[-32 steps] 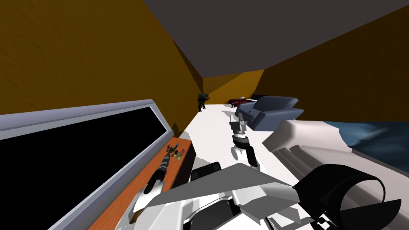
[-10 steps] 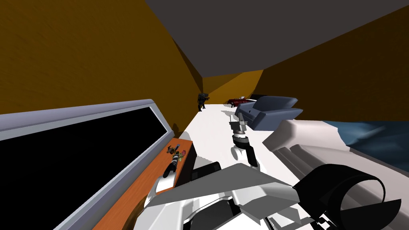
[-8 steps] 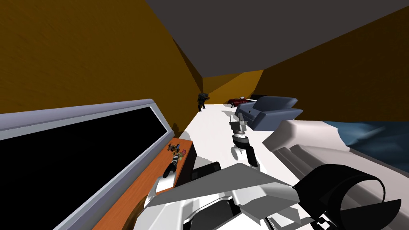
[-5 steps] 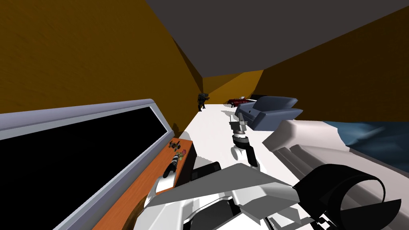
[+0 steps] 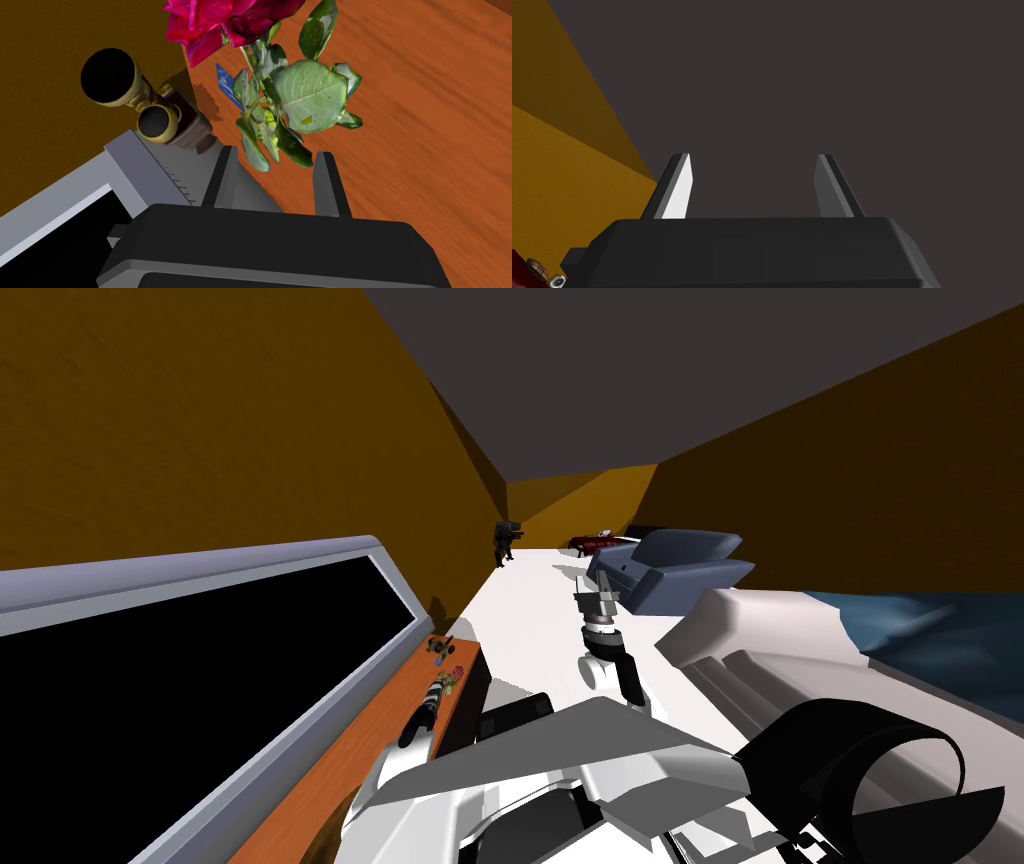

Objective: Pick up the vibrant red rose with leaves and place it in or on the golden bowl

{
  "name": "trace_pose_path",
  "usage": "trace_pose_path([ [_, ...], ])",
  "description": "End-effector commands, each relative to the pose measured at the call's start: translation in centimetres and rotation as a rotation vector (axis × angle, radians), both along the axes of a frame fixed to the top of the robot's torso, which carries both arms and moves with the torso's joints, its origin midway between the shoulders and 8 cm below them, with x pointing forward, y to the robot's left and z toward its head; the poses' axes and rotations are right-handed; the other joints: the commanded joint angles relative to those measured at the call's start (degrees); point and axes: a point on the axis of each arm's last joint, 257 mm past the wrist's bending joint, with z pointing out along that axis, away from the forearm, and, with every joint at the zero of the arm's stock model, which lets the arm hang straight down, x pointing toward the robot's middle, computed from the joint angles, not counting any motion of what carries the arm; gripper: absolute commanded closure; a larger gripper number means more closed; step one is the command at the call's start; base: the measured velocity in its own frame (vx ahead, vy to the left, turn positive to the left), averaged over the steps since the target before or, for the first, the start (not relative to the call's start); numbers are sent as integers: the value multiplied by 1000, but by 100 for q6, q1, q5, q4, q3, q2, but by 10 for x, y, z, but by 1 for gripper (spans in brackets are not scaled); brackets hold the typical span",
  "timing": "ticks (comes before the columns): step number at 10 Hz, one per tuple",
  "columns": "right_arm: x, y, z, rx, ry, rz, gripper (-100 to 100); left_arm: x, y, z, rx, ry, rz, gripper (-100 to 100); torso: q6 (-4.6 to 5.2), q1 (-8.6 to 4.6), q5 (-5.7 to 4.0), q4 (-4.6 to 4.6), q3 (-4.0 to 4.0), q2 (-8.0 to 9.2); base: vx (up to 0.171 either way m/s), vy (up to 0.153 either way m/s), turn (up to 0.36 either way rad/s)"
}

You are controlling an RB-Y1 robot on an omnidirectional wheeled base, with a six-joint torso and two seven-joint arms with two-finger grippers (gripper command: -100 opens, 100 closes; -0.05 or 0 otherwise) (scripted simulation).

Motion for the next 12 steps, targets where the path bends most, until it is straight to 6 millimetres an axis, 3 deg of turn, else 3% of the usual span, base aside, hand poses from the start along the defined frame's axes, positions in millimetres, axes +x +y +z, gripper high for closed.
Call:
trace_pose_path([
  [1,0,0,0,0,0,0,0,-6,2,2,-1,0,1,100,0,0,0,0,0,0,14,-17,-10],
  [4,0,0,0,0,0,0,0,-11,5,3,-1,1,1,100,0,1,-1,3,3,3,10,-14,-6],
  [5,0,0,0,0,0,0,0,-11,5,4,-2,1,2,0,1,3,0,4,4,5,0,0,0],
  [6,0,0,0,0,0,0,0,-13,12,10,5,-2,7,100,1,5,0,4,5,6,-52,21,12],
  [12,0,0,0,0,0,0,0,-22,34,36,30,-12,23,100,-7,24,-4,13,30,49,-99,46,18],
])
